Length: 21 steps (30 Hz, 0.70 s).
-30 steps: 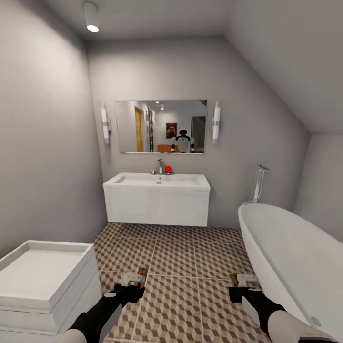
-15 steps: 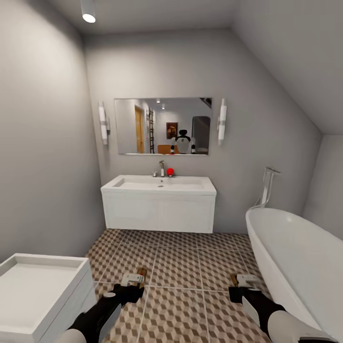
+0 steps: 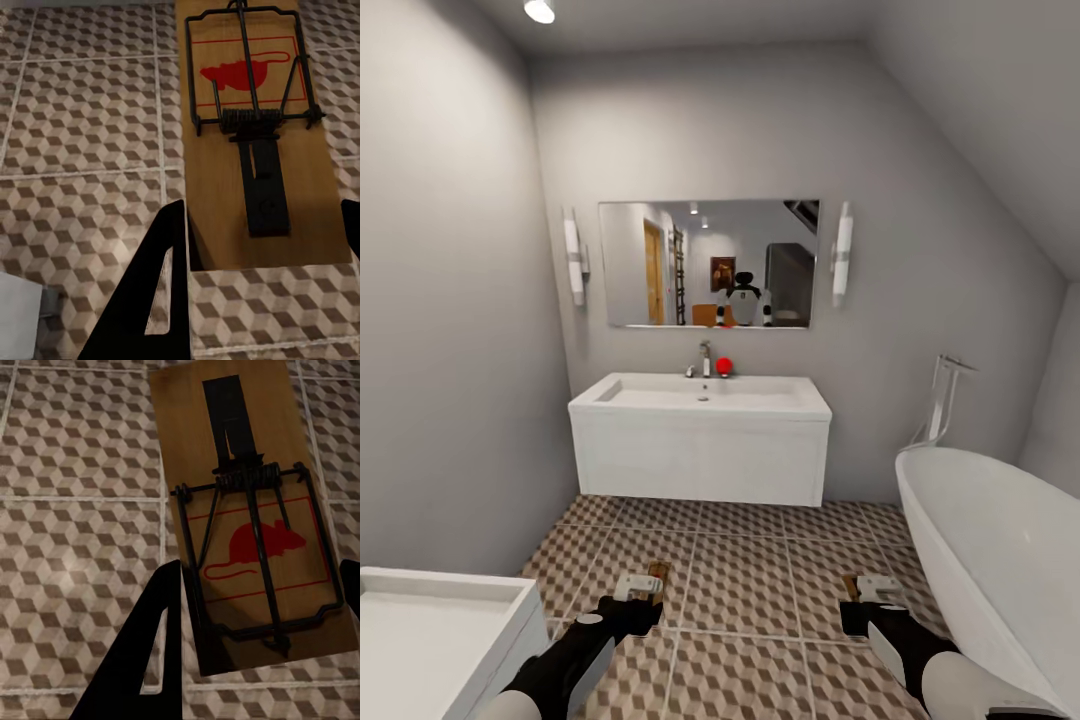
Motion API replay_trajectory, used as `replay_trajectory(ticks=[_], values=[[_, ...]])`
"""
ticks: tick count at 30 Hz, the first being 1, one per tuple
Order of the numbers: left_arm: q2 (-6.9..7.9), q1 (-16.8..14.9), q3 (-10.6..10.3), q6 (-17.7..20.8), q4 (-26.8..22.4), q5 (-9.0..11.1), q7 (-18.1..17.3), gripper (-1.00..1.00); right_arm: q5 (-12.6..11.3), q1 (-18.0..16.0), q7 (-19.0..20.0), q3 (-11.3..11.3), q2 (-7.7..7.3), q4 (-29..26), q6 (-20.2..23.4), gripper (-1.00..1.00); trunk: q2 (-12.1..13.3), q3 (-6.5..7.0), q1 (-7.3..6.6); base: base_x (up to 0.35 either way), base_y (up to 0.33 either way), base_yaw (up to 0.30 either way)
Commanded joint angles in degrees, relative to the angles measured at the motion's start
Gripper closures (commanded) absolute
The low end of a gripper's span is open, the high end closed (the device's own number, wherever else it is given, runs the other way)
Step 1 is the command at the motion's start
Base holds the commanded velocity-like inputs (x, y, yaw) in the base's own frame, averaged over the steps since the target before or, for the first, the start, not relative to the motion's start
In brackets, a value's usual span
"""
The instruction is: Take the four mousetraps from the cabinet in the bathroom and place them on the bathroom floor. Make sure all four end up on the same floor surface, and ensure that at least two of them are either under or directly next to the same bathroom sink.
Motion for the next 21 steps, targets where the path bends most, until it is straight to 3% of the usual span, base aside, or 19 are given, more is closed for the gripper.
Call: replay_trajectory(ticks=[1,10,21], values=[[0.04,-0.04,-0.26,0.21,-0.09,0.48,0.16,1.0,-0.19,-0.01,-0.07,-0.03,0.01,-0.09,0.32,1.0,-0.03,-0.07,0.03,0.33,0.053,0.0],[0.04,-0.03,-0.26,-0.01,-0.09,0.43,0.16,1.0,-0.14,-0.01,-0.08,0.02,0.05,-0.04,0.32,1.0,-0.03,-0.07,0.03,0.334,0.017,-0.023],[-0.22,-0.04,-0.18,-0.41,-0.09,0.24,0.16,1.0,-0.22,-0.01,-0.15,-0.03,-0.03,-0.04,0.32,1.0,-0.03,-0.07,0.03,0.335,0.001,-0.199]])
